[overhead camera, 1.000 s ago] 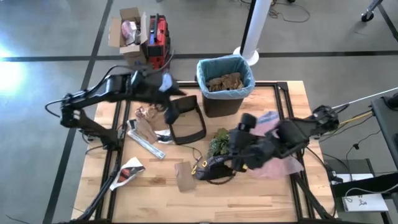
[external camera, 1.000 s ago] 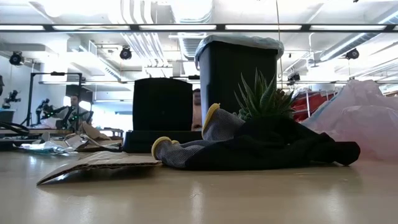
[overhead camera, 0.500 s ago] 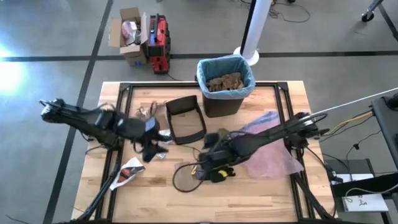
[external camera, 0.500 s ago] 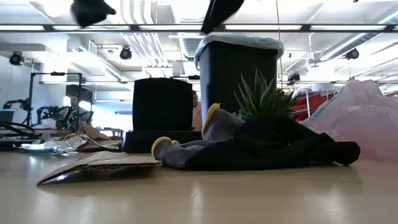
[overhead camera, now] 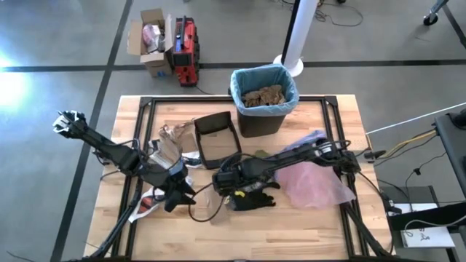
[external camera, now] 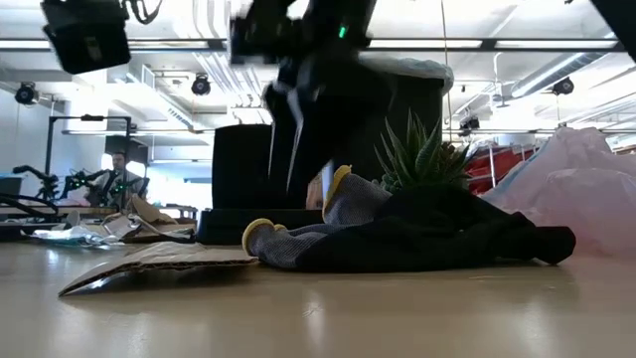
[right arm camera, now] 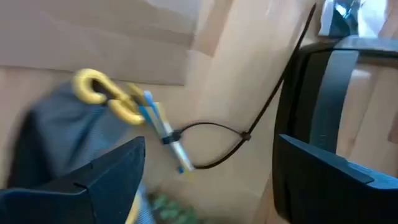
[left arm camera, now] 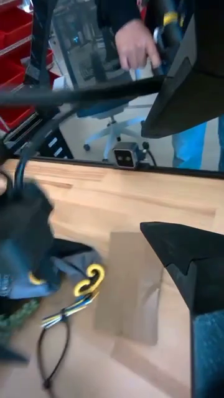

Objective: Place trash/remove bag and relplace
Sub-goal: Put the cables into the trash bin

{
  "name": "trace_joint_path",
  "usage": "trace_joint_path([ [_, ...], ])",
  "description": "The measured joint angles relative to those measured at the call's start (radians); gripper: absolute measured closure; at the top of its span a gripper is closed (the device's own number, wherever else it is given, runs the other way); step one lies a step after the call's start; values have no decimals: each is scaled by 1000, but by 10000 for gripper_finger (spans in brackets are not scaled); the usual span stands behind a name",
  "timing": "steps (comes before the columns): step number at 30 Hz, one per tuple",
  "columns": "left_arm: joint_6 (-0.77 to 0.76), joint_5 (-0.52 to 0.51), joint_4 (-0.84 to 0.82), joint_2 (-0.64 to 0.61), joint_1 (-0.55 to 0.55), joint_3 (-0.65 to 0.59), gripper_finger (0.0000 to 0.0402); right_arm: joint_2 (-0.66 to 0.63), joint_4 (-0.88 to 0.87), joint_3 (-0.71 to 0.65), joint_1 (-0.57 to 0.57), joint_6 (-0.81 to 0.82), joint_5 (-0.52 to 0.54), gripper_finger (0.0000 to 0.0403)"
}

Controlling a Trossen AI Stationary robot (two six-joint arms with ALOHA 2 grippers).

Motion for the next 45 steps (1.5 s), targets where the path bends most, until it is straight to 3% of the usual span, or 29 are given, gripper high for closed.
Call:
trace_joint_path([
  [6, -10, -2, 1, 27, -32, -6, 183, 75, 5, -3, -41, 33, -132, 126],
  [14, -1, -19, 2, 44, -34, -15, 184, 125, 7, -1, -49, 101, -199, 222],
  [26, 25, -27, 2, 44, -34, -35, 184, 126, -32, 89, -50, 27, -185, 393],
  [40, 78, -29, -2, 44, -33, -35, 182, -55, -290, 475, -50, 37, -177, 402],
  [45, 83, -30, -9, 44, -34, -35, 181, -179, -276, 463, -51, 85, -83, 403],
])
